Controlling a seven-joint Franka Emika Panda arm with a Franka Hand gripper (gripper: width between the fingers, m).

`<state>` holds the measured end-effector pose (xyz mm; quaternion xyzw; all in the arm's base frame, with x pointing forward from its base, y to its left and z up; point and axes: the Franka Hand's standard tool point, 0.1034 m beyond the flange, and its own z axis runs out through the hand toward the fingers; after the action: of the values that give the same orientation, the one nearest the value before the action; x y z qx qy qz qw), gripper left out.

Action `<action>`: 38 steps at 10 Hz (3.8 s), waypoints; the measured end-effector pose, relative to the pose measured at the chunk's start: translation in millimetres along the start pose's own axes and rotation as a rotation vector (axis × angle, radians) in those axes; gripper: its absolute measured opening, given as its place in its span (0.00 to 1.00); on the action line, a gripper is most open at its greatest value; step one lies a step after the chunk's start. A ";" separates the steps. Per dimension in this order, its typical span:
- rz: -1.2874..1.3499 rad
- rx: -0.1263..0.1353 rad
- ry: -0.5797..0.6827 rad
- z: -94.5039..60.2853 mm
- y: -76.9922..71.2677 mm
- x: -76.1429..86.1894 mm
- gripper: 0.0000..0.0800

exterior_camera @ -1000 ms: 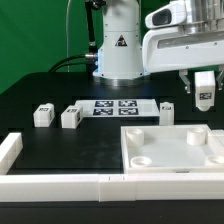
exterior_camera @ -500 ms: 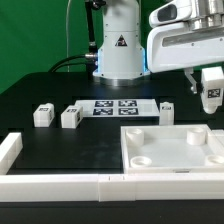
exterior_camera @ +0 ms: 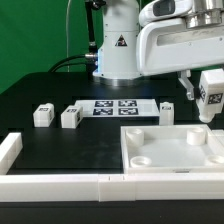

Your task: Assemble one leg

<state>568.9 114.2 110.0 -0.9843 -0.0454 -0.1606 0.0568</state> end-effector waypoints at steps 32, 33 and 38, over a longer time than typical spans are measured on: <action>-0.130 -0.036 0.235 51.3 4.6 16.8 0.36; -0.130 -0.036 0.233 52.3 4.8 16.0 0.36; -0.138 -0.045 0.213 64.5 15.6 4.7 0.36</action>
Offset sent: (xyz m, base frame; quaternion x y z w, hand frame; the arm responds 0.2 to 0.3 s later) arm 0.0000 0.0000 0.0000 0.0000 0.1790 0.0000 0.9838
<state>595.1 107.3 49.2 -0.9573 -0.1029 -0.2686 0.0279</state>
